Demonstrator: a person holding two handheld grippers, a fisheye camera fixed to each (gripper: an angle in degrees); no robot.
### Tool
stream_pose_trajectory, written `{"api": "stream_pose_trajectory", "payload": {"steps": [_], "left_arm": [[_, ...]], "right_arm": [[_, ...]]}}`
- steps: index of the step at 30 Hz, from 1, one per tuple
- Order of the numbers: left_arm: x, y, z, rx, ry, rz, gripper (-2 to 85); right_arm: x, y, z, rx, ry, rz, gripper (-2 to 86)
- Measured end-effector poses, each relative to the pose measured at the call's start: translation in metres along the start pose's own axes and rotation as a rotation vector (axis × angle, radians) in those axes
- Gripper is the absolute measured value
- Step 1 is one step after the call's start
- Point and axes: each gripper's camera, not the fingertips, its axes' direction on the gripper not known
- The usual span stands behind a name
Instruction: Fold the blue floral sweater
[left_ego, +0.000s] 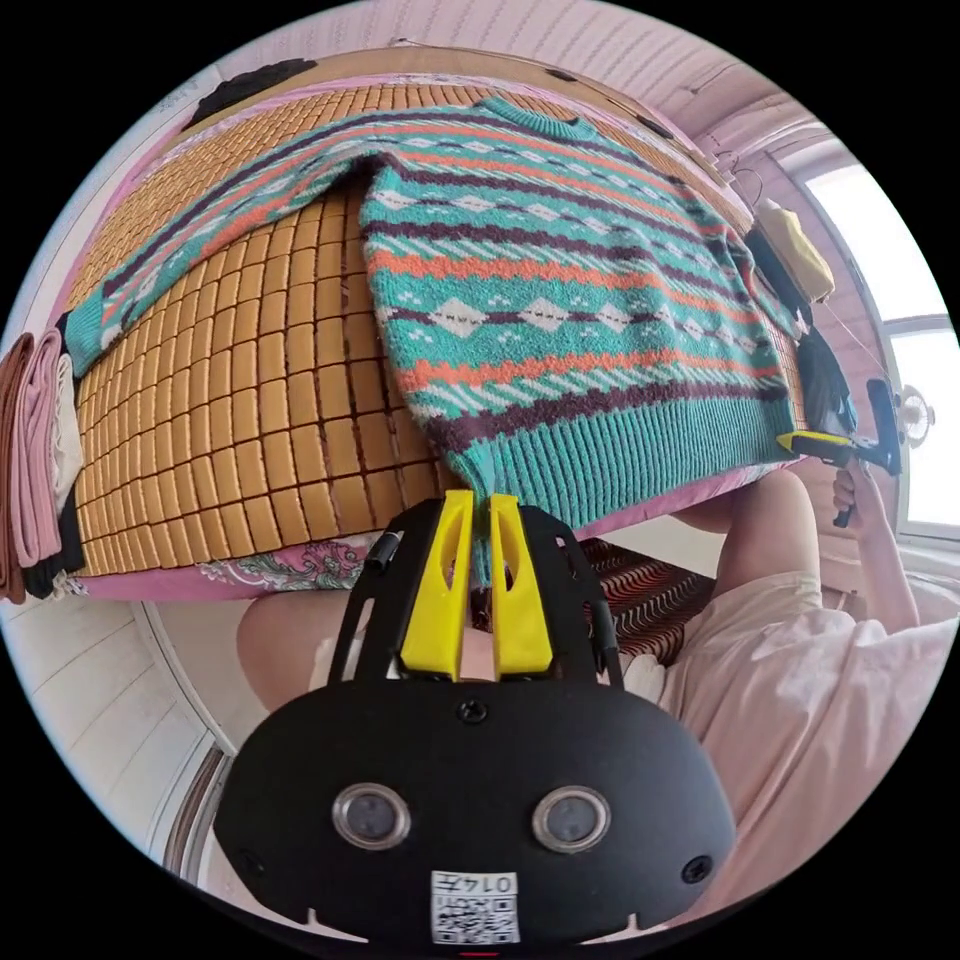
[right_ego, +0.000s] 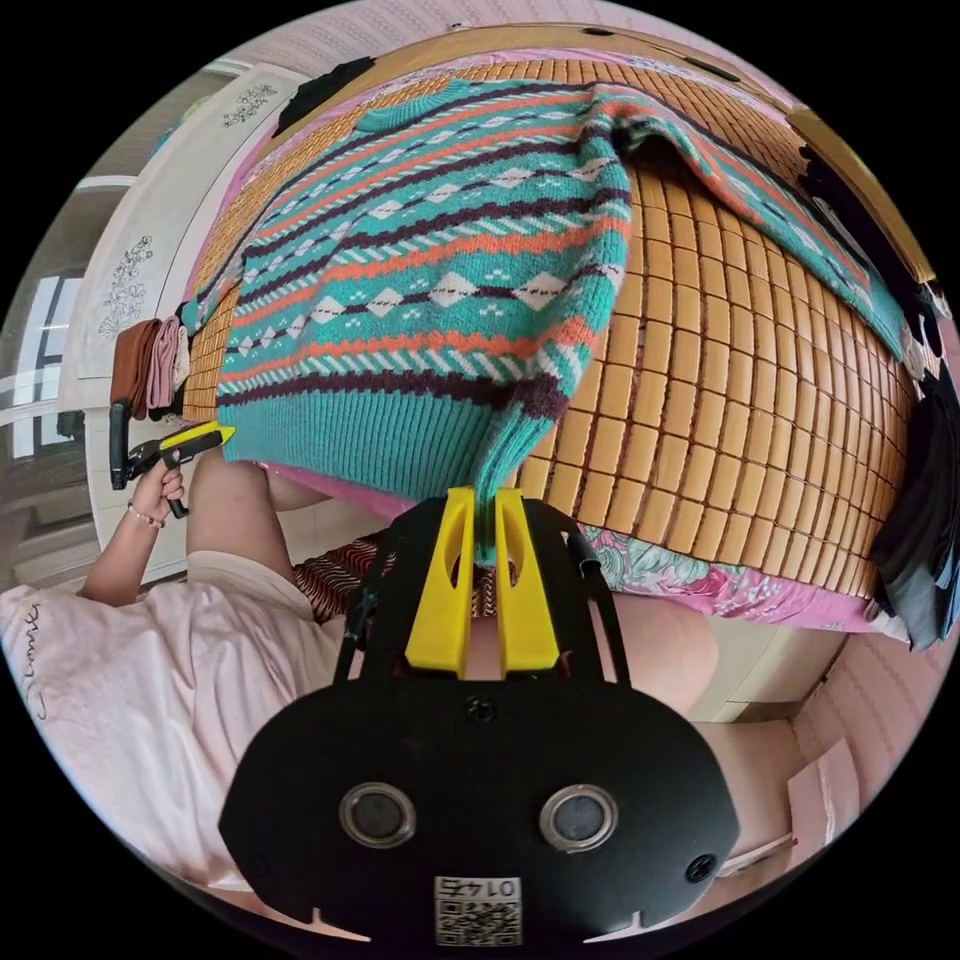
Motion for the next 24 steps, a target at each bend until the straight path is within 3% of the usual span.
{"api": "stream_pose_trajectory", "payload": {"steps": [6, 12, 17, 20, 24], "left_arm": [[-0.021, 0.003, -0.006, 0.007, 0.022, -0.063, 4.4], [-0.009, -0.006, -0.028, 0.119, -0.162, -0.086, 3.5], [0.045, -0.042, -0.011, 0.154, -0.019, 0.091, 3.6], [0.088, -0.064, 0.017, 0.119, 0.133, 0.206, 4.0], [0.142, -0.086, 0.052, 0.048, 0.173, 0.362, 4.5]], "right_arm": [[0.023, 0.027, -0.014, 0.044, -0.082, 0.023, 7.1], [0.104, 0.034, -0.098, 0.396, 0.109, 0.248, 9.5], [0.193, 0.009, -0.141, 0.598, 0.208, 0.505, 13.7], [0.245, -0.006, -0.146, 0.649, 0.123, 0.678, 14.7], [0.285, -0.010, -0.143, 0.725, -0.033, 0.854, 12.9]]}}
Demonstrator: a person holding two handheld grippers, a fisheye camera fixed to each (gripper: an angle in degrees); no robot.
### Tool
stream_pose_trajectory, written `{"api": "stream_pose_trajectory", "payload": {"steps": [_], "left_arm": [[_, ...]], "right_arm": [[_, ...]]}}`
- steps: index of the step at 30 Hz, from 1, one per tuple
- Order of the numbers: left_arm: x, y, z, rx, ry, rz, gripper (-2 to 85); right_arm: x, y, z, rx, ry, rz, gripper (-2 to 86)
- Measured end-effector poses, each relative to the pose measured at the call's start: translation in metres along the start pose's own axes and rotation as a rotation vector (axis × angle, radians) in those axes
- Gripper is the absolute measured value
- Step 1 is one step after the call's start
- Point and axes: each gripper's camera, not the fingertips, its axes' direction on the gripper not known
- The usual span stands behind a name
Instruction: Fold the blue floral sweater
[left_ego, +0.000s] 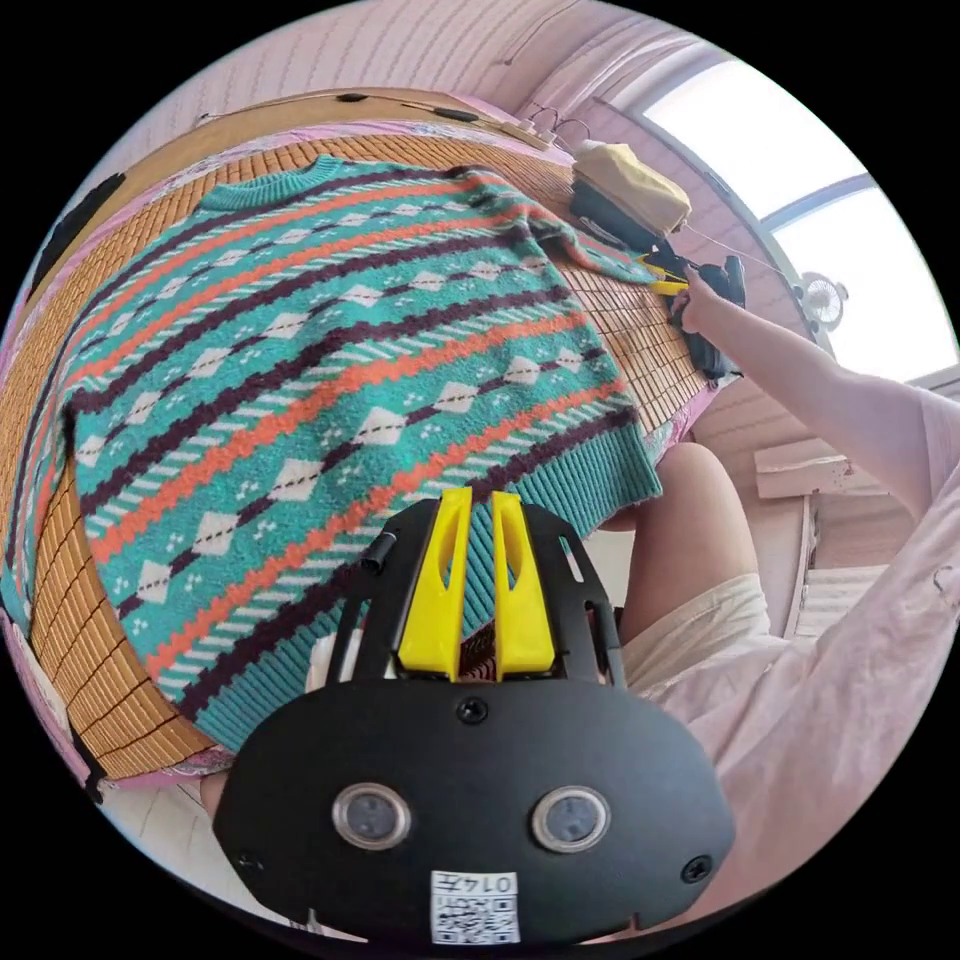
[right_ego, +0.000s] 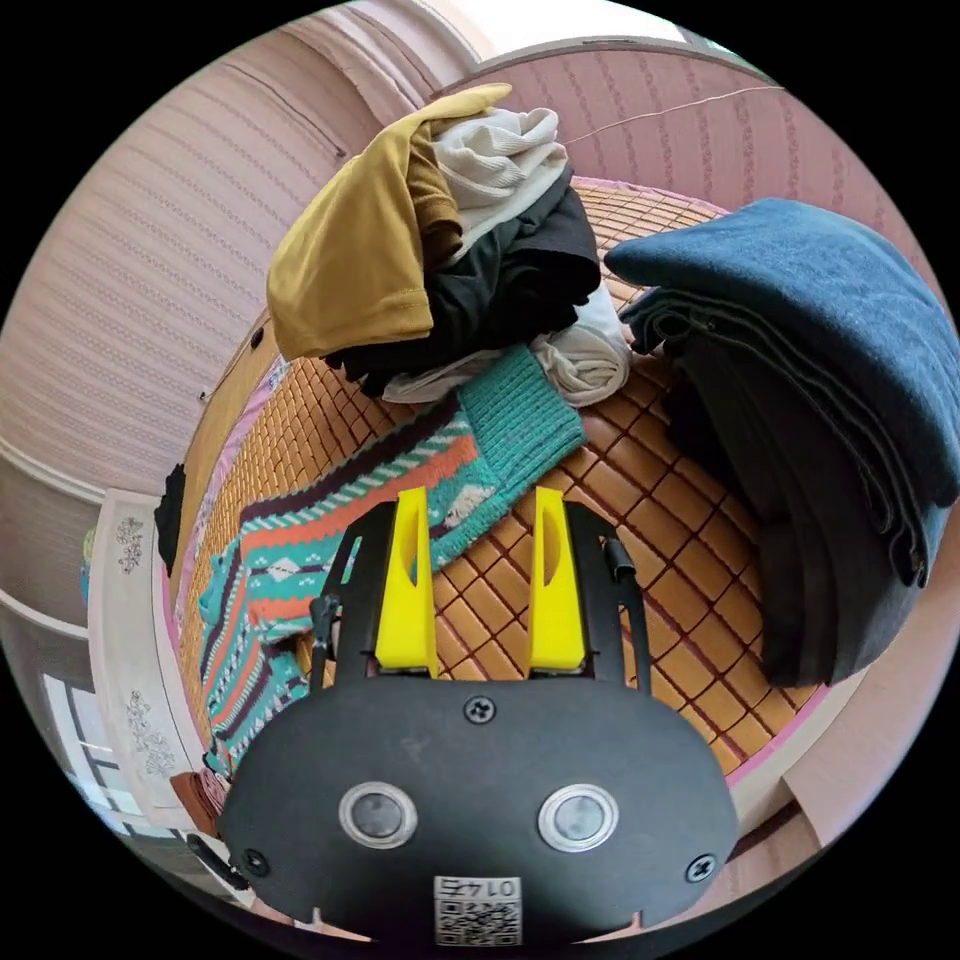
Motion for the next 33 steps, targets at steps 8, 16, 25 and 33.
{"api": "stream_pose_trajectory", "payload": {"steps": [8, 16, 25, 33], "left_arm": [[0.024, -0.027, 0.049, -0.119, -0.002, 0.116, 3.7], [0.036, -0.027, 0.054, -0.121, 0.038, 0.158, 4.2], [0.028, -0.002, 0.018, -0.033, -0.063, 0.067, 4.9], [-0.033, 0.062, -0.042, 0.049, -0.367, -0.329, 8.0]], "right_arm": [[0.007, 0.019, -0.056, 0.236, -0.202, -0.101, 4.3], [0.001, 0.032, -0.051, 0.210, 0.078, -0.276, 6.5], [-0.087, 0.210, 0.000, -0.237, -0.009, -0.782, 10.1], [-0.096, 0.304, 0.055, -0.610, 0.041, -0.837, 14.7]]}}
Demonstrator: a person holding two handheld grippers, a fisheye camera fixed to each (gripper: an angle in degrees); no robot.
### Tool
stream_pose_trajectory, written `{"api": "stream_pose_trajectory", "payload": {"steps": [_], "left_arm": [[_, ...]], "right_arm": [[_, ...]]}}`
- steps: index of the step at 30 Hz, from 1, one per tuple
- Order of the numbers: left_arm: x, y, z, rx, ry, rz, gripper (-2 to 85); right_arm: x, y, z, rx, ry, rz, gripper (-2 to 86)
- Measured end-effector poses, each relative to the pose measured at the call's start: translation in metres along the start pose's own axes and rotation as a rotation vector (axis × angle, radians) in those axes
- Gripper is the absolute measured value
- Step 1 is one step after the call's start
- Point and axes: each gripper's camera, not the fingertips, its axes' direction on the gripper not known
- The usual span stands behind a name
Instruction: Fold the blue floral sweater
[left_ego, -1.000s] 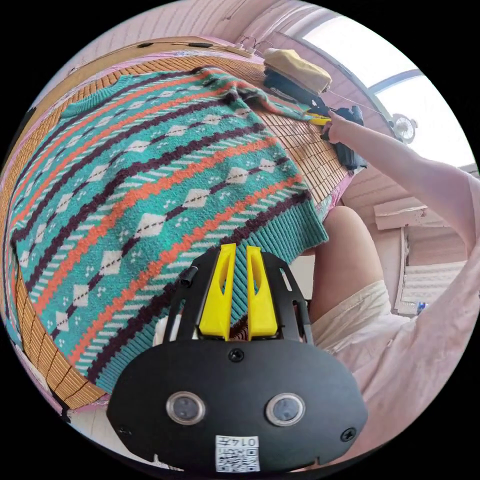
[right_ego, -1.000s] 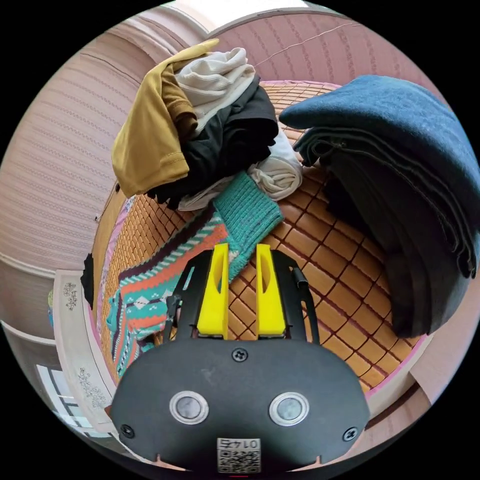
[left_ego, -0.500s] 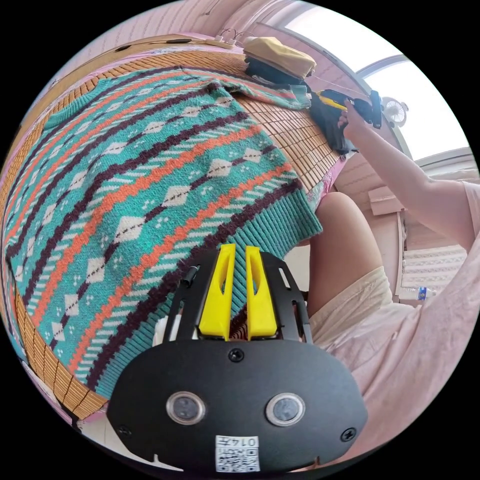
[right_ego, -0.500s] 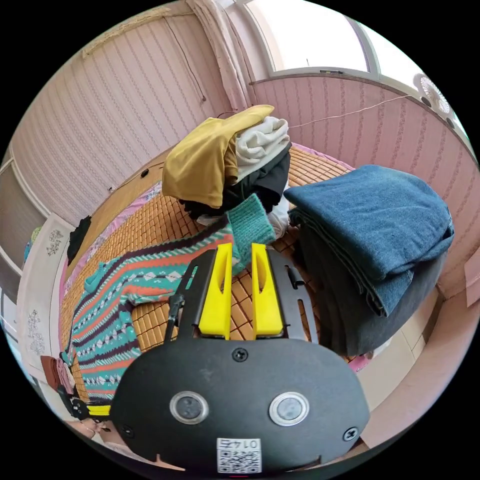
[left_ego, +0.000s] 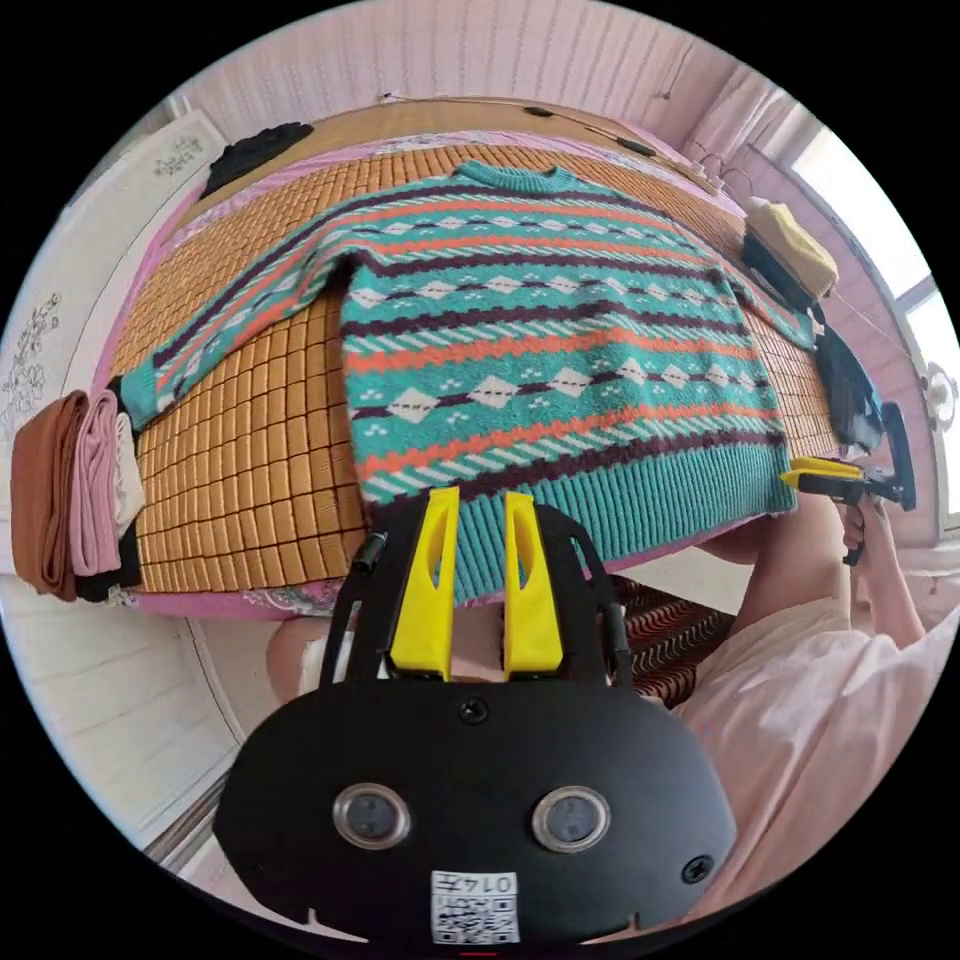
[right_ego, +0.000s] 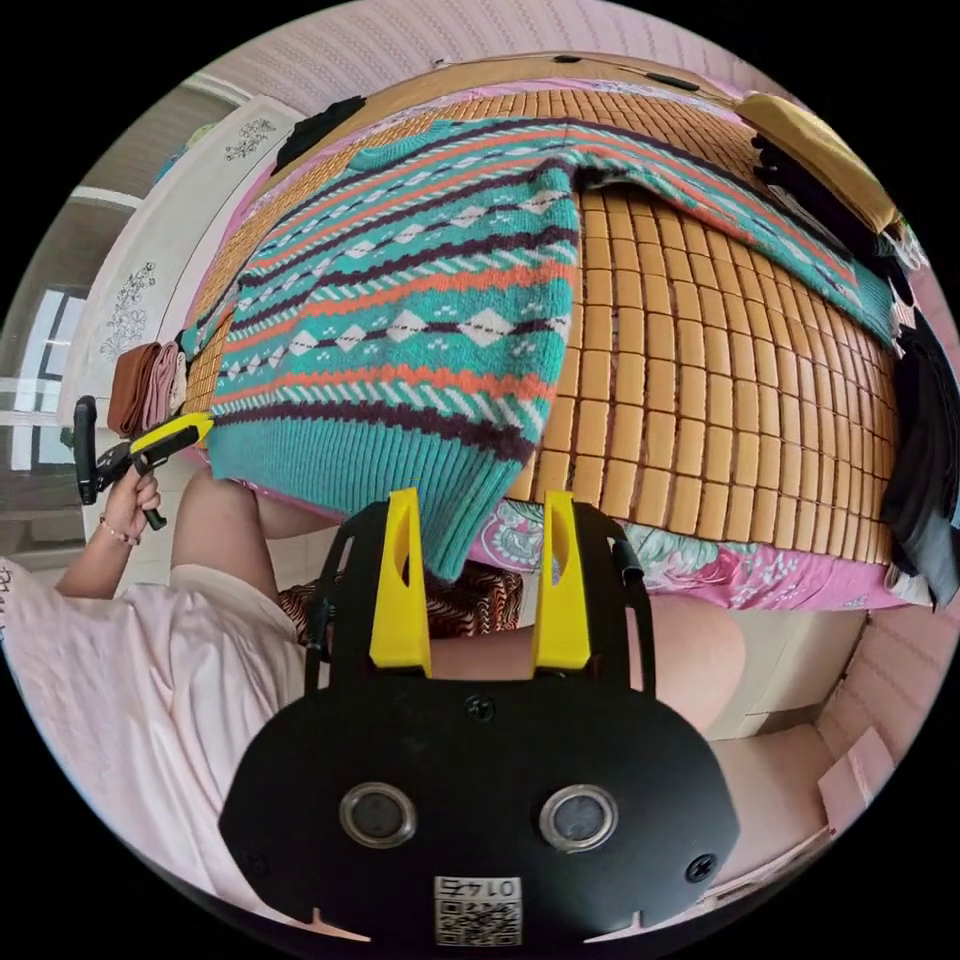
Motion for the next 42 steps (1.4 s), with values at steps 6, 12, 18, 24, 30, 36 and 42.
{"api": "stream_pose_trajectory", "payload": {"steps": [6, 12, 18, 24, 30, 36, 42], "left_arm": [[-0.036, 0.015, 0.019, -0.148, 0.038, -0.113, 8.8], [-0.026, 0.015, 0.011, -0.200, 0.043, -0.013, 3.3], [-0.027, 0.023, 0.003, -0.207, 0.066, -0.014, 5.2], [-0.038, 0.029, -0.055, -0.070, -0.110, -0.011, 4.8], [-0.035, -0.018, -0.061, 0.061, -0.043, -0.007, 1.2], [-0.035, -0.033, -0.029, -0.145, -0.229, 0.101, -0.7], [-0.061, -0.023, -0.046, -0.082, -0.120, 0.039, -0.8]], "right_arm": [[-0.004, -0.020, 0.047, -0.130, 0.010, -0.041, 5.0], [-0.016, -0.025, 0.051, -0.118, 0.035, -0.076, 3.1], [-0.029, -0.044, 0.111, -0.239, 0.165, -0.104, 5.1], [-0.055, -0.069, 0.114, -0.119, 0.357, -0.226, 1.4], [-0.075, -0.137, 0.164, -0.040, 0.386, -0.292, -0.2], [-0.062, -0.147, 0.245, -0.135, 0.644, -0.331, -0.4], [-0.038, -0.161, 0.269, -0.124, 0.475, -0.243, -0.4]]}}
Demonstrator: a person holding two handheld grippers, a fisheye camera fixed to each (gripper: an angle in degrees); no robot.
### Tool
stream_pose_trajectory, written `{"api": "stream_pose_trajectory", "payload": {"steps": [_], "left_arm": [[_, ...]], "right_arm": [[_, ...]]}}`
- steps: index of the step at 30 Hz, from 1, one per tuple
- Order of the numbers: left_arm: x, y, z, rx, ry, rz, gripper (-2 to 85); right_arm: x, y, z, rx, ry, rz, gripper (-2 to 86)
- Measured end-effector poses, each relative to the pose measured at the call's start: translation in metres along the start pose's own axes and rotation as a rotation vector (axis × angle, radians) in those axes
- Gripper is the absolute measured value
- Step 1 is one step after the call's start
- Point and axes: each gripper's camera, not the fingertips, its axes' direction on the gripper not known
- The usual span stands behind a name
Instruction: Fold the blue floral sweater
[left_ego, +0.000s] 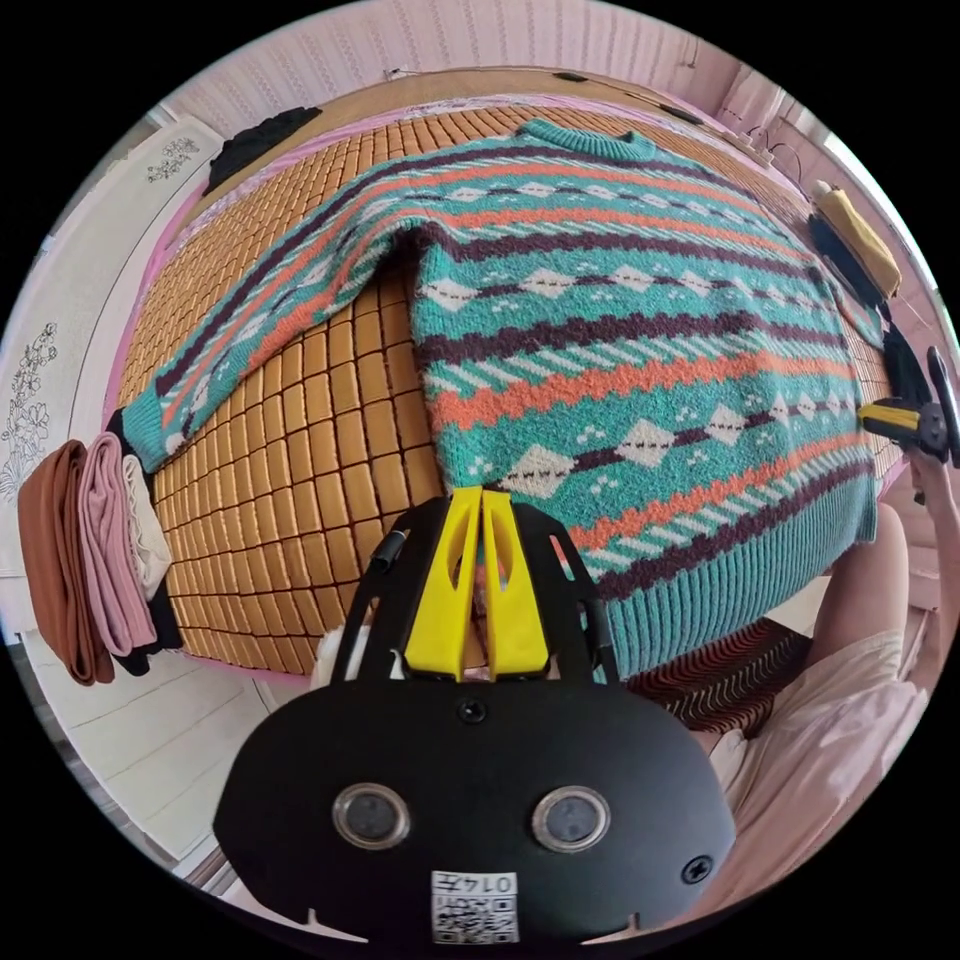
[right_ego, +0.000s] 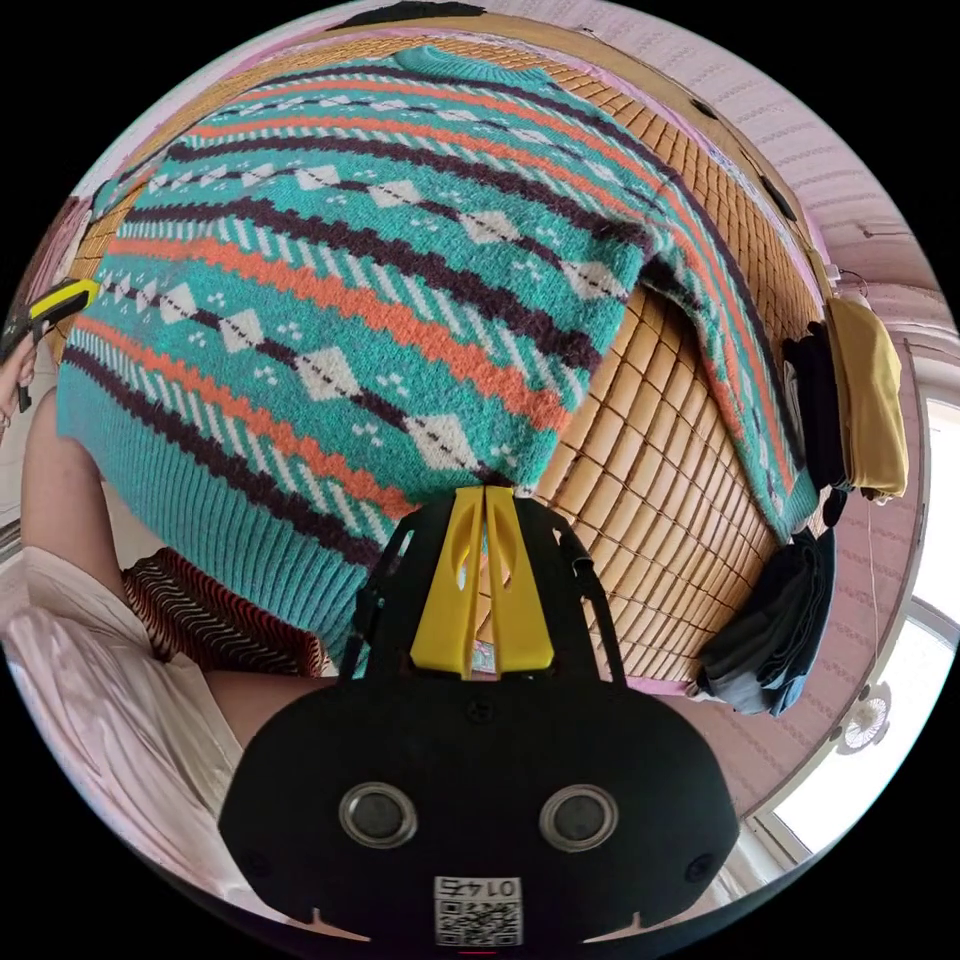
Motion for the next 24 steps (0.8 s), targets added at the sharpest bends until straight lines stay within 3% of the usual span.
{"api": "stream_pose_trajectory", "payload": {"steps": [5, 10, 15, 19, 24], "left_arm": [[-0.028, 0.008, -0.008, 0.020, 0.101, -0.081, -0.8], [-0.041, 0.012, -0.019, -0.004, 0.078, -0.057, -0.7], [-0.073, 0.034, -0.042, 0.072, 0.180, -0.134, -0.4], [-0.131, 0.073, -0.080, 0.266, 0.177, -0.265, 1.5], [-0.219, 0.084, -0.090, 0.334, 0.157, -0.498, 7.0]], "right_arm": [[0.004, -0.003, 0.026, 0.039, -0.082, 0.074, -0.4], [-0.016, -0.017, 0.053, 0.001, 0.002, 0.086, -0.5], [-0.031, -0.021, 0.062, -0.048, 0.041, 0.015, -0.8], [-0.078, -0.031, 0.026, 0.139, 0.065, -0.126, -0.5], [-0.179, -0.088, -0.020, 0.381, 0.038, -0.412, 4.8]]}}
